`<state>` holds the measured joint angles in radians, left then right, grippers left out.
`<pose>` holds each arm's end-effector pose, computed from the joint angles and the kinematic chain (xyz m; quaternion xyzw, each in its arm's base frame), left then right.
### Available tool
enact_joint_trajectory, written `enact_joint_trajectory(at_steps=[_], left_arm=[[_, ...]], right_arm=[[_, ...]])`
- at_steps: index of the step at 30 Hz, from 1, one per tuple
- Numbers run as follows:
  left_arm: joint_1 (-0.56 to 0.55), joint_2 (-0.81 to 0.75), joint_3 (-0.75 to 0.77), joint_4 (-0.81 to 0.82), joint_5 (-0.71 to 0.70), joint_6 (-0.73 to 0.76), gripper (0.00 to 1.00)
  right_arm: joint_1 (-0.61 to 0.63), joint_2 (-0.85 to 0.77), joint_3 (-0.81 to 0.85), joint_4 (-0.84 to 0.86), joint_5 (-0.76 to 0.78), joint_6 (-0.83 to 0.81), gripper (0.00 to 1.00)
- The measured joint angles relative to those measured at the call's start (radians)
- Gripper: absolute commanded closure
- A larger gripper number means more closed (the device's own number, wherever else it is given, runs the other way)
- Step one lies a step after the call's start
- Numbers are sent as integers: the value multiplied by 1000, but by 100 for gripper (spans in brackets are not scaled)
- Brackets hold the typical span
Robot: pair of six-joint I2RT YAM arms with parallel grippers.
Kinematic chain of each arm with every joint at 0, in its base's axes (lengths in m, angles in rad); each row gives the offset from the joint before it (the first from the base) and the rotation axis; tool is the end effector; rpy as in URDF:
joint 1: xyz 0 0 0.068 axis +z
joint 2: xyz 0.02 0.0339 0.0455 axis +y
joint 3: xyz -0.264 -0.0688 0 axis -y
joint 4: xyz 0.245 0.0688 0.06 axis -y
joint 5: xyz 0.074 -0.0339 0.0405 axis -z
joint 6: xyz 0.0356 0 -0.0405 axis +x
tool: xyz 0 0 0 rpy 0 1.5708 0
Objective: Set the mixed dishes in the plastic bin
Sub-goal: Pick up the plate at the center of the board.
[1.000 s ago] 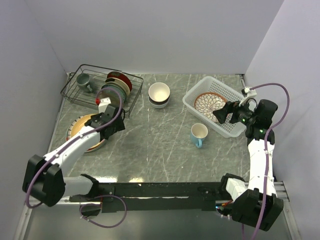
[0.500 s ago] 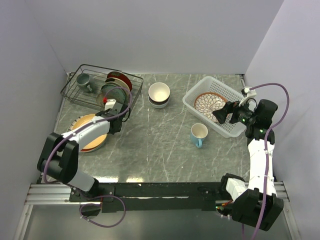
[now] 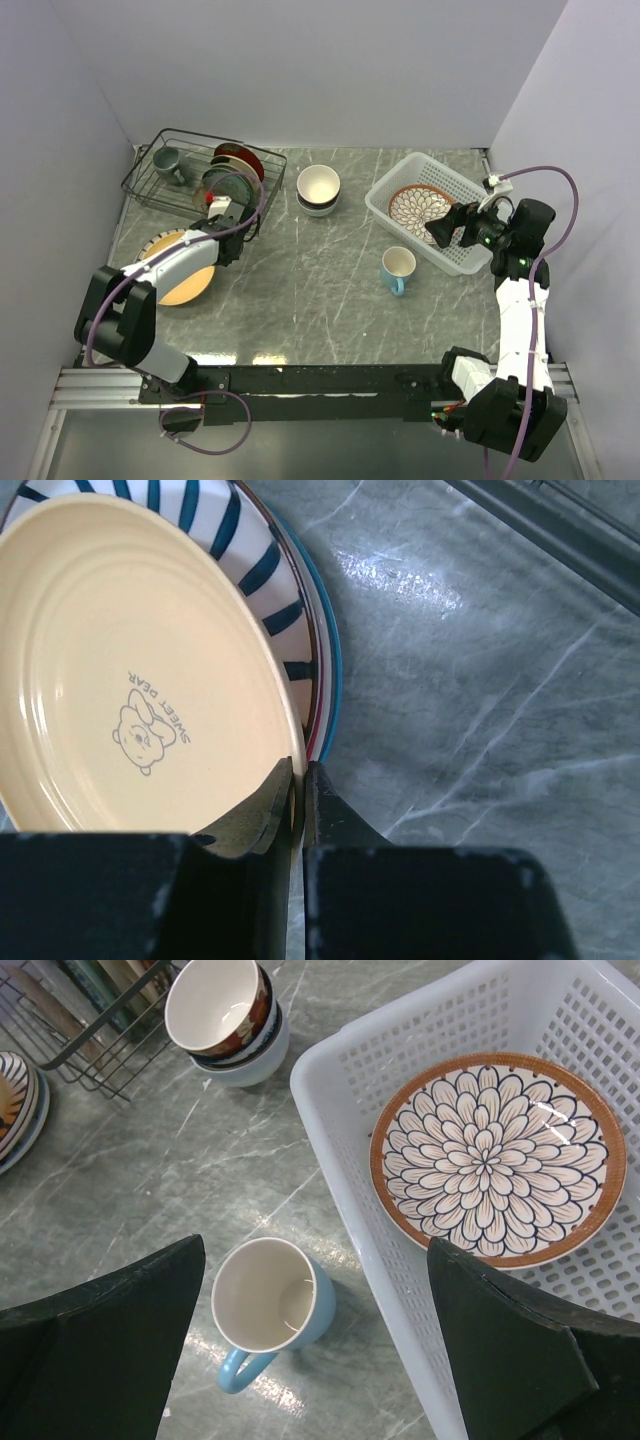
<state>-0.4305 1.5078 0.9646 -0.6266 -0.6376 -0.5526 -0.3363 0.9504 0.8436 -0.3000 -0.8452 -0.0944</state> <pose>0.2671 -0.0993 0.2072 -0.1191 0.9250 0.1815 0.3117 0.2034 -0.0429 0.3232 -0.1319 0.7835 0.2276 0.5630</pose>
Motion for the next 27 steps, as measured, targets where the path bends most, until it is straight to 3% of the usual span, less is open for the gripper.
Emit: enact_joint_trajectory(at_steps=[16,20,27], left_arm=[[-43,-253,36,-113,70,12,99],[-109,-293,71,-134,80,18,99],[-367,-298,150,-146,66,53,99]], right_arm=[[0,0,0,0,-1,0,0],[0,0,0,0,-1,-1,0],[0,0,0,0,-2,-6,0]])
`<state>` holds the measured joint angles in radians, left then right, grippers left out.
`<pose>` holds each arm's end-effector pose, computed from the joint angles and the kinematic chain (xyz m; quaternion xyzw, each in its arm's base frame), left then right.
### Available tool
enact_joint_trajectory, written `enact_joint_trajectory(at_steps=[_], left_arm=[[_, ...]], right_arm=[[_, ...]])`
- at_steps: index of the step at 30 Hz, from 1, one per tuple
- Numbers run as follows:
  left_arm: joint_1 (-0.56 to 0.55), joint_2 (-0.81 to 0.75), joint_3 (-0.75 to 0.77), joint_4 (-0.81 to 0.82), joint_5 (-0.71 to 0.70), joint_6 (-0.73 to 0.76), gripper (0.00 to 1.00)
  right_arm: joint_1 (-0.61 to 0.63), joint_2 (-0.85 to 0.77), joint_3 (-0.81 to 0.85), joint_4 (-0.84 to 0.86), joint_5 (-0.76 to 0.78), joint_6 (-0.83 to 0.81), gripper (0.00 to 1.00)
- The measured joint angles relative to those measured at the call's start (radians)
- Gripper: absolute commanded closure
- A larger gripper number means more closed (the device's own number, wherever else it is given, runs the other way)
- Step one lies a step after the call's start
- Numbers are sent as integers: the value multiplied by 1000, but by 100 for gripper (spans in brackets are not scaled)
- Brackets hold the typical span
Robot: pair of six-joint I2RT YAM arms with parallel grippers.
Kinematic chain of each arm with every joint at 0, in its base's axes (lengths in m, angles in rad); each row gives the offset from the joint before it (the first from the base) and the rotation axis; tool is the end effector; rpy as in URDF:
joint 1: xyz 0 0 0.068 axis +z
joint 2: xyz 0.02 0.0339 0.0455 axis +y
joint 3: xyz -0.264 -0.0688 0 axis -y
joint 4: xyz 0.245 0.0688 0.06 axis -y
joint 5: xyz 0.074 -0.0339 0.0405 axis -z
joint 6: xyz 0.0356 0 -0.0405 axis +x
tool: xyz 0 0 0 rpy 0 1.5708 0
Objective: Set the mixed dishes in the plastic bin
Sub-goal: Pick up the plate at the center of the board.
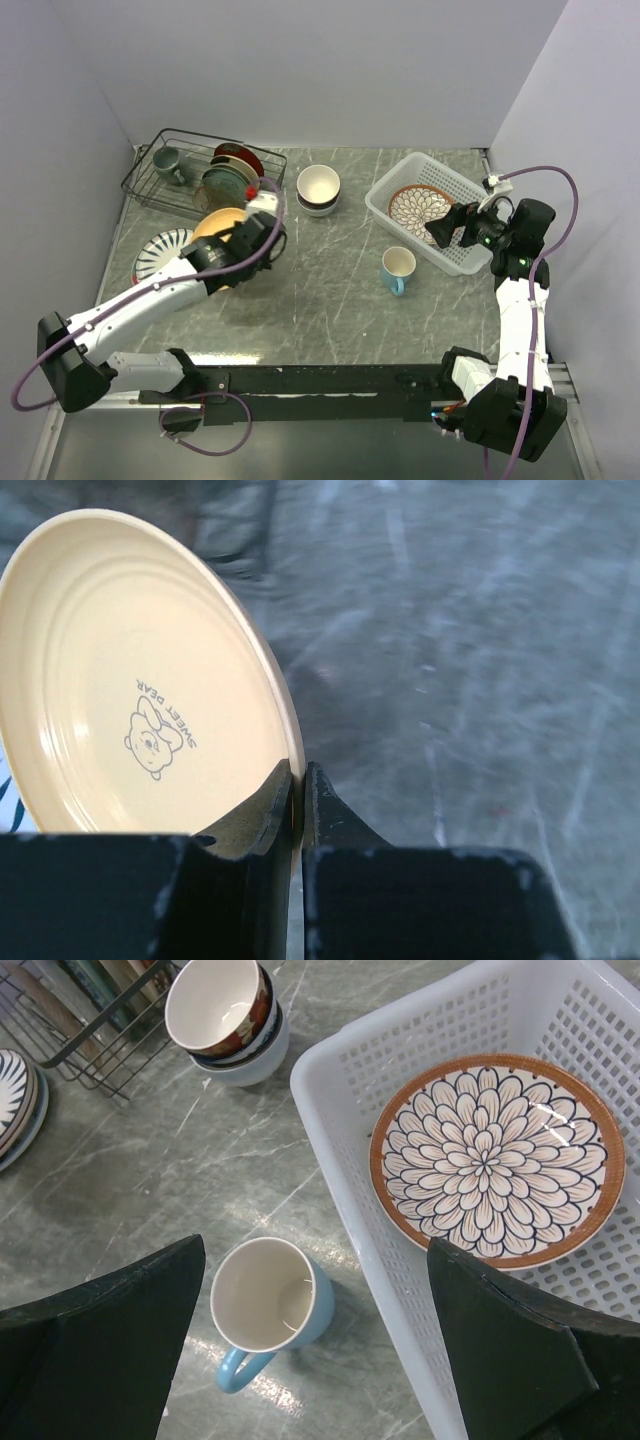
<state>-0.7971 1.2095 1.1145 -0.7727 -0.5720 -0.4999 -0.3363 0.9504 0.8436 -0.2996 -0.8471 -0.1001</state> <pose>0.1839 -0.1607 0.3177 0.0373 0.9052 0.0116 0.4233 0.2034 -0.0428 0.3233 -0.1347 0.7828 0.2266 0.5637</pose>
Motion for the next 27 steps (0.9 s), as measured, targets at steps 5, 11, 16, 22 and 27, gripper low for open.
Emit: enact_joint_trajectory(at_steps=[5,11,16,22,27], left_arm=[[-203,35,31,51,-31,73,99],[-413,153,40,146,-118,209,99],[-526,256,61,232,-165,367,99],[-624,337,58,391,-211,605,99],[-687,401,38,539,-270,784,99]], right_arm=[[0,0,0,0,-13,-3,0],[0,0,0,0,-70,-3,0],[0,7,0,2,-144,-1,0],[21,37,0,15,-228,10,0],[114,88,0,-7,-282,-10,0]])
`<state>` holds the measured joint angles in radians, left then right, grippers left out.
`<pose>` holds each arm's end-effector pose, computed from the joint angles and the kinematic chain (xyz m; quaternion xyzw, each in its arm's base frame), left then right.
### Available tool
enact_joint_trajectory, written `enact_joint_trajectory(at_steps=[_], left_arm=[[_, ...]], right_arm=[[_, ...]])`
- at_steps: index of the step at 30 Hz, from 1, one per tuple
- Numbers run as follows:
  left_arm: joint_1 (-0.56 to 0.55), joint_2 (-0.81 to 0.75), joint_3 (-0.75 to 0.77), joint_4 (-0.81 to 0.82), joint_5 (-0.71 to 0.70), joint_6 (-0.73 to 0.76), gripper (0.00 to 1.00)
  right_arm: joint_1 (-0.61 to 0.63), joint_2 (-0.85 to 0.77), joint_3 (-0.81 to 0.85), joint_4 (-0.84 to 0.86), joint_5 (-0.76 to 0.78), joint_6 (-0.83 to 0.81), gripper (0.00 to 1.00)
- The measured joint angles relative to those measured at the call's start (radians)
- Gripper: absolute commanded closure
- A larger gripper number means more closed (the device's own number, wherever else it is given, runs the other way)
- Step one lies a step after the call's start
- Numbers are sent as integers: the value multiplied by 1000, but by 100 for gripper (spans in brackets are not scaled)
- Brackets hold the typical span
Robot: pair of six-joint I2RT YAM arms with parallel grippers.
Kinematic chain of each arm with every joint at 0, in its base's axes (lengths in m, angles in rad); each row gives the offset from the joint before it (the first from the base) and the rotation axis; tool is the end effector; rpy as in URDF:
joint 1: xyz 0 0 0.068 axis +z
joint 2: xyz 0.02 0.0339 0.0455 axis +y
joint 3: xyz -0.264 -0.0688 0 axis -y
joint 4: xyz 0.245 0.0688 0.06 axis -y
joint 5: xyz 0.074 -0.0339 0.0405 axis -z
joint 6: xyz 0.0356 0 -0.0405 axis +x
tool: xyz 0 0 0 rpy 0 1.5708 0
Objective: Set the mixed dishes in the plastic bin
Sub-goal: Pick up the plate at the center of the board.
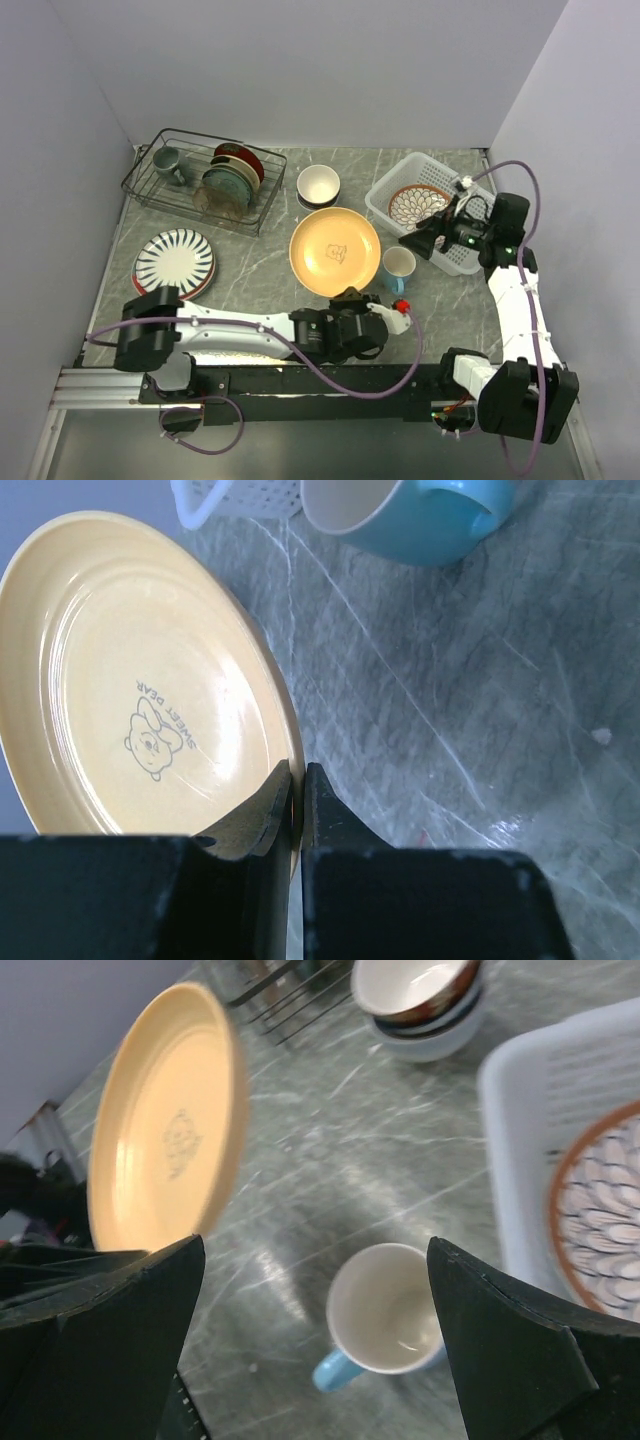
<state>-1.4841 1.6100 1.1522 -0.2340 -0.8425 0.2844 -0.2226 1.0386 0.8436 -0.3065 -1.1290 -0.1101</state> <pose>0.0569 -0.3483 0.2605 0.5285 0.6580 0.0862 0.5294 0.2180 -0.0164 0.3095 -0.2313 0.7411 0.3827 0.5008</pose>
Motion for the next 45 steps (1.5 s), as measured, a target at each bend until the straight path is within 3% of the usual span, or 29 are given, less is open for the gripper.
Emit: enact_joint_trajectory(at_steps=[7,18,24,33,36,37,39,41,43,44,45], left_arm=[[-17,95,-27,123,-64,156,99],[-56,142,-58,373,-127,370,99],[-58,188,-57,435,-148,417,99],[-58,216,-33,487,-158,465,99],[-58,222,-24,507,-159,481,99],[-58,223,-22,511,-159,483,99],[-58,227,-21,520,-159,486,99],[-59,237,-21,521,-158,481,99],[-60,250,-18,530,-163,481,91],[-60,252,-18,531,-166,480,78],[-60,252,-18,531,-165,477,72]], right_arm=[[121,4,0,-21,-18,-30,0],[184,-8,0,1,73,-21,1],[188,-9,-1,27,142,8,12],[206,-8,-1,37,181,35,42],[220,-3,-1,37,192,35,60],[229,0,-1,37,194,34,77],[241,10,0,35,194,29,96],[248,21,6,29,187,36,100],[249,29,9,19,194,27,100],[249,33,9,15,197,26,100],[249,36,9,11,198,27,100]])
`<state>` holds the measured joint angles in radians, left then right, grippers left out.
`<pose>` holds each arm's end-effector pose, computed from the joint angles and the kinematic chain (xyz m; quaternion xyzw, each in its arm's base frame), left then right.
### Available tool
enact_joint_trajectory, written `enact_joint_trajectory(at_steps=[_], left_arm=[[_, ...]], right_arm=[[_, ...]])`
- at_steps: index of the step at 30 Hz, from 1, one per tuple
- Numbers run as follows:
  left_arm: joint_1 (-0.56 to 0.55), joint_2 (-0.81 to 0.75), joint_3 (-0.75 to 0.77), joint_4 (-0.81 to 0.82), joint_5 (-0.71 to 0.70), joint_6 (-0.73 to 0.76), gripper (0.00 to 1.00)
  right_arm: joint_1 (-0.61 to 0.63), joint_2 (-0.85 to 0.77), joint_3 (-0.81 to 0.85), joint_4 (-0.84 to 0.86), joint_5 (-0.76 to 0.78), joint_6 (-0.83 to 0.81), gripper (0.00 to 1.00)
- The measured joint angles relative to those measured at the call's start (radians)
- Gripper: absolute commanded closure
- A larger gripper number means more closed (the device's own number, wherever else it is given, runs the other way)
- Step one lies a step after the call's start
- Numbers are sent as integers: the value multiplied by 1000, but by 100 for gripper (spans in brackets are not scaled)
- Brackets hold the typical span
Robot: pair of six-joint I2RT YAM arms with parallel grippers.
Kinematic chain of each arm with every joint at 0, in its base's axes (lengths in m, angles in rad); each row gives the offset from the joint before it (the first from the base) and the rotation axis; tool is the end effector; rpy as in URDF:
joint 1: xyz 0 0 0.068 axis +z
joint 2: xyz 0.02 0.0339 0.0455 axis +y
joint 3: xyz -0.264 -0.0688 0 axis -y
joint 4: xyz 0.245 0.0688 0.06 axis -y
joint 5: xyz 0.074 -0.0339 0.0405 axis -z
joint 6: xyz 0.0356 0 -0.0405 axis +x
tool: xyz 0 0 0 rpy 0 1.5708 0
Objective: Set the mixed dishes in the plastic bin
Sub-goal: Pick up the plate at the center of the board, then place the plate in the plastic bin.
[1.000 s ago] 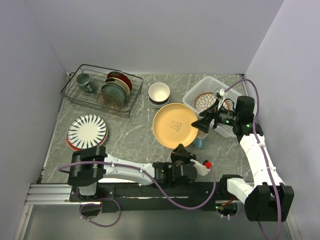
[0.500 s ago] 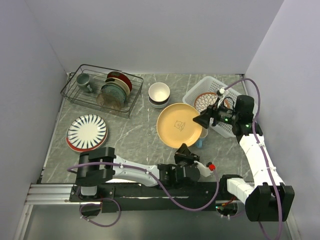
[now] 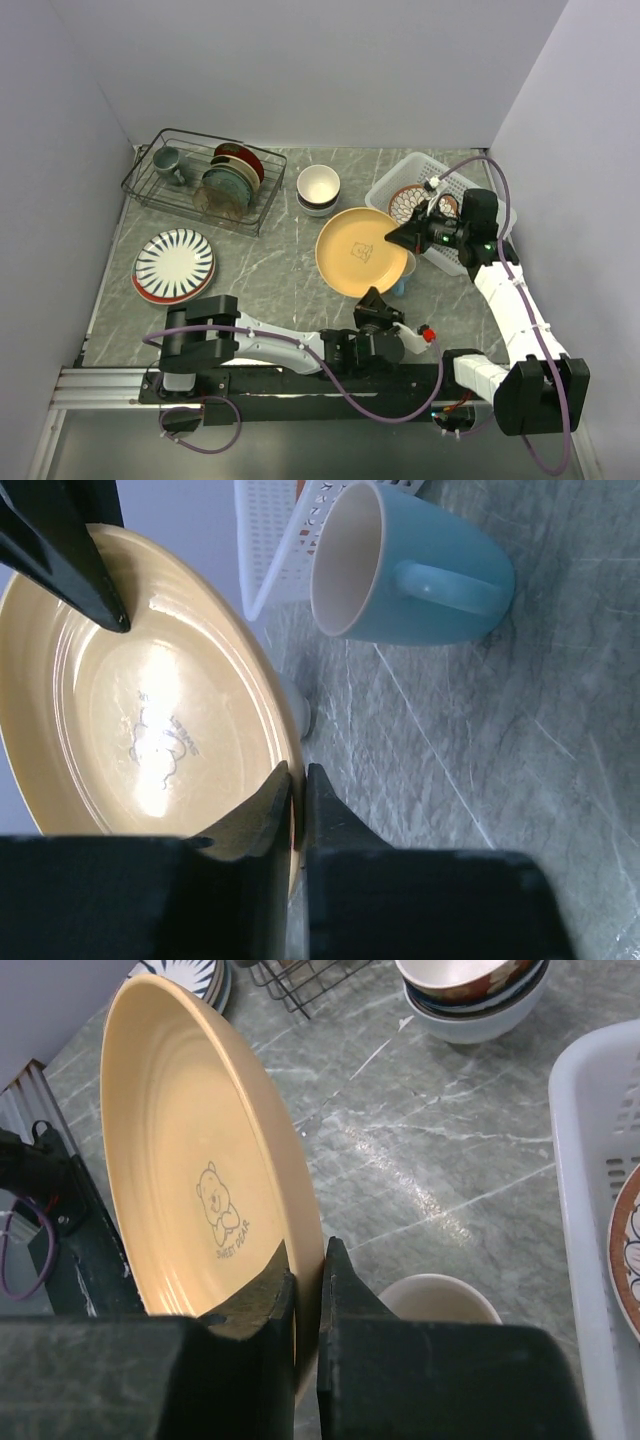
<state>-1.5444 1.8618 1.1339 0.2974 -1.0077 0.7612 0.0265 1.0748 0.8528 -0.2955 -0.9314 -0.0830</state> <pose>0.0407 -0.4022 0.2094 0.5680 0.5374 0.1953 0.5920 0.2285 0.0346 0.3032 -0.2676 0.7589 0.3754 0.4599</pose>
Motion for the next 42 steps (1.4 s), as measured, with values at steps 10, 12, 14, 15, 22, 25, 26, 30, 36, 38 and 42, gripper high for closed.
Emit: enact_joint_trajectory(at_steps=[10,12,14,15,22,25,26,30,36,38,42], left_arm=[[-1,-53,20,-126,34,-163,3],[-1,-95,15,-156,67,-210,1],[-1,-157,0,-184,102,-264,1],[-1,-182,-6,-192,114,-283,1],[34,-454,-134,-216,241,-446,1],[93,-594,-214,-220,279,-499,1],[119,-642,-236,-222,290,-516,1],[287,-880,-348,-239,385,-593,1],[579,-1156,-421,-288,490,-719,1],[644,-1178,-421,-312,512,-755,1],[758,-1146,-419,-377,570,-816,1]], right_arm=[[-22,4,0,-34,-23,-27,100],[-45,5,0,-37,-46,-39,100],[-78,5,0,-40,-65,-48,100],[-89,5,0,-40,-72,-50,100],[-186,5,-1,-28,-114,-36,100],[-227,5,-2,-15,-116,-21,100],[-241,5,-3,-11,-117,-16,100],[-300,5,-7,18,-125,13,100],[-386,-4,-31,84,-126,84,100],[-414,-4,-37,111,-118,121,100],[-442,2,-37,163,-93,194,100]])
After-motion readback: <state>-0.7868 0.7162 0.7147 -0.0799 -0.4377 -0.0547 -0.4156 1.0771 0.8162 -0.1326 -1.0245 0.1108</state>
